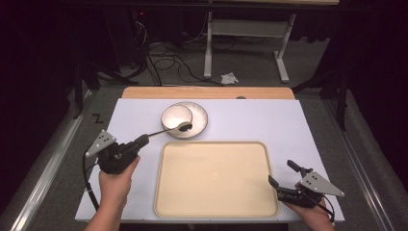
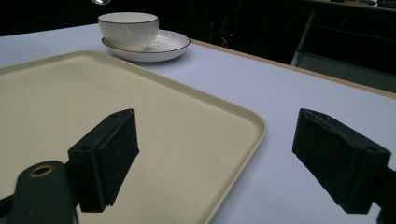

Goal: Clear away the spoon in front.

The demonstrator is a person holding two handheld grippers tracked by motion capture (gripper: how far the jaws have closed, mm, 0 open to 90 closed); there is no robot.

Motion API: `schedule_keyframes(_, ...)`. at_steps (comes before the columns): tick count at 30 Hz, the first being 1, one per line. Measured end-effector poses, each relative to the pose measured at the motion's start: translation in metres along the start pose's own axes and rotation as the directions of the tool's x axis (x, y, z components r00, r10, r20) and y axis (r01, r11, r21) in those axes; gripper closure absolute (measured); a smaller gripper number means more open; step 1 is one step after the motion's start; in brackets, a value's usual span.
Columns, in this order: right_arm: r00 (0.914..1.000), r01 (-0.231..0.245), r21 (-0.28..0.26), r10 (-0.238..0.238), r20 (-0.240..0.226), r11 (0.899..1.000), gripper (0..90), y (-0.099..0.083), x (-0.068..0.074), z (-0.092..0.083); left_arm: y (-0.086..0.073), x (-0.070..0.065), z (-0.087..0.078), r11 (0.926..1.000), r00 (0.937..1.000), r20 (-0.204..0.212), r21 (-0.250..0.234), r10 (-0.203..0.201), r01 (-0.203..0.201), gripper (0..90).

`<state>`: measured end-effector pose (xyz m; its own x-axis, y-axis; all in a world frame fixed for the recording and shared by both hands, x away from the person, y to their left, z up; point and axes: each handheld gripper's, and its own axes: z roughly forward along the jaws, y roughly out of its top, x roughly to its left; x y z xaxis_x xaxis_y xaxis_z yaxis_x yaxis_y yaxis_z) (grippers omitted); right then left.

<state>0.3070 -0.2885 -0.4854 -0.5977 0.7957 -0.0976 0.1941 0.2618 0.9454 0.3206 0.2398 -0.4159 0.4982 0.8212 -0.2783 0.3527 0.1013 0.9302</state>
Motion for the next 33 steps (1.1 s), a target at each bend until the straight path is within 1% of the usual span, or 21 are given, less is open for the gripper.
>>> schedule_keyframes(1,1.0000,-0.005,0.004,0.005,0.004,1.000,15.0,0.000,-0.001,0.000,-0.004,-0.006,-0.001,1.0000,0.9999,0.010,-0.005,0.004,-0.004,89.5)
schedule_keyframes(3,1.0000,-0.005,0.004,0.005,0.003,1.000,15.0,0.000,-0.001,0.000,-0.006,-0.010,-0.002,1.0000,0.9999,0.013,-0.007,0.006,-0.006,89.4)
schedule_keyframes(4,1.0000,-0.006,0.005,0.006,0.000,1.000,15.0,0.000,-0.002,0.000,-0.011,-0.015,-0.002,0.9999,0.9995,0.031,-0.007,0.010,-0.010,89.5)
schedule_keyframes(5,1.0000,-0.006,0.005,0.006,0.000,1.000,15.0,0.000,-0.002,0.000,-0.011,-0.015,-0.002,0.9999,0.9995,0.031,-0.007,0.010,-0.010,89.5)
schedule_keyframes(7,1.0000,-0.007,0.006,0.007,-0.002,1.000,15.2,-0.001,-0.002,0.000,-0.019,-0.023,-0.001,1.0000,0.9986,0.053,-0.004,0.002,-0.002,89.5)
schedule_keyframes(8,1.0000,-0.007,0.006,0.007,-0.002,1.000,15.2,-0.001,-0.002,0.000,-0.019,-0.023,-0.001,1.0000,0.9986,0.053,-0.004,0.002,-0.002,89.5)
schedule_keyframes(9,1.0000,-0.007,0.003,0.007,-0.001,1.000,15.2,-0.001,-0.002,-0.001,-0.026,-0.028,0.000,1.0000,0.9980,0.064,0.001,-0.002,0.002,89.5)
schedule_keyframes(11,1.0000,-0.008,0.002,0.008,-0.003,1.000,15.2,-0.001,-0.002,-0.001,-0.029,-0.030,0.000,1.0000,0.9976,0.069,0.005,-0.004,0.004,89.4)
schedule_keyframes(12,0.9998,-0.020,0.004,0.020,0.000,1.000,15.2,-0.002,-0.002,-0.001,-0.034,-0.033,0.000,0.9998,0.9961,0.087,0.013,-0.015,0.014,89.5)
schedule_keyframes(13,0.9998,-0.020,0.004,0.020,0.000,1.000,15.2,-0.002,-0.002,-0.001,-0.034,-0.033,0.000,0.9998,0.9961,0.087,0.013,-0.015,0.014,89.4)
schedule_keyframes(15,0.9999,-0.016,0.003,0.016,-0.002,1.000,15.2,-0.002,-0.003,-0.001,-0.041,-0.037,0.001,0.9994,0.9940,0.106,0.023,-0.027,0.025,89.5)
schedule_keyframes(16,0.9999,-0.014,0.008,0.014,-0.003,1.000,15.2,-0.002,-0.003,0.000,-0.047,-0.039,0.003,0.9992,0.9922,0.122,0.034,-0.025,0.021,89.4)
schedule_keyframes(18,0.9998,-0.019,0.009,0.019,-0.005,1.000,15.2,-0.002,-0.003,0.000,-0.051,-0.040,0.004,0.9989,0.9911,0.129,0.039,-0.032,0.027,89.5)
schedule_keyframes(19,0.9999,-0.013,0.010,0.013,-0.007,1.000,15.2,-0.003,-0.003,0.000,-0.054,-0.040,0.005,0.9982,0.9888,0.142,0.047,-0.044,0.038,89.5)
schedule_keyframes(22,0.9999,-0.009,0.019,0.009,-0.004,1.000,15.4,-0.004,-0.003,0.002,-0.061,-0.040,0.010,0.9976,0.9881,0.149,0.063,-0.038,0.029,89.5)
schedule_keyframes(23,1.0000,-0.007,0.019,0.008,-0.006,1.000,15.4,-0.004,-0.002,0.002,-0.065,-0.038,0.011,0.9969,0.9862,0.158,0.068,-0.050,0.040,89.4)
schedule_keyframes(28,1.0000,-0.005,0.019,0.005,0.001,1.000,15.4,-0.004,-0.002,0.002,-0.070,-0.037,0.012,0.9957,0.9845,0.167,0.085,-0.052,0.038,89.5)
schedule_keyframes(29,1.0000,-0.002,0.020,0.002,0.001,1.000,15.4,-0.005,-0.002,0.002,-0.072,-0.037,0.013,0.9949,0.9831,0.173,0.090,-0.059,0.044,89.4)
schedule_keyframes(31,1.0000,-0.005,0.031,0.005,0.004,1.000,15.2,-0.006,-0.001,0.003,-0.075,-0.036,0.014,0.9922,0.9759,0.199,0.103,-0.090,0.071,89.5)
schedule_keyframes(32,1.0000,-0.005,0.031,0.005,0.004,1.000,15.2,-0.006,-0.001,0.003,-0.075,-0.036,0.014,0.9922,0.9759,0.199,0.103,-0.090,0.071,89.5)
schedule_keyframes(33,1.0000,0.005,0.034,-0.005,0.002,0.999,14.3,-0.006,0.000,0.004,-0.076,-0.035,0.014,0.9897,0.9701,0.211,0.104,-0.119,0.099,89.4)
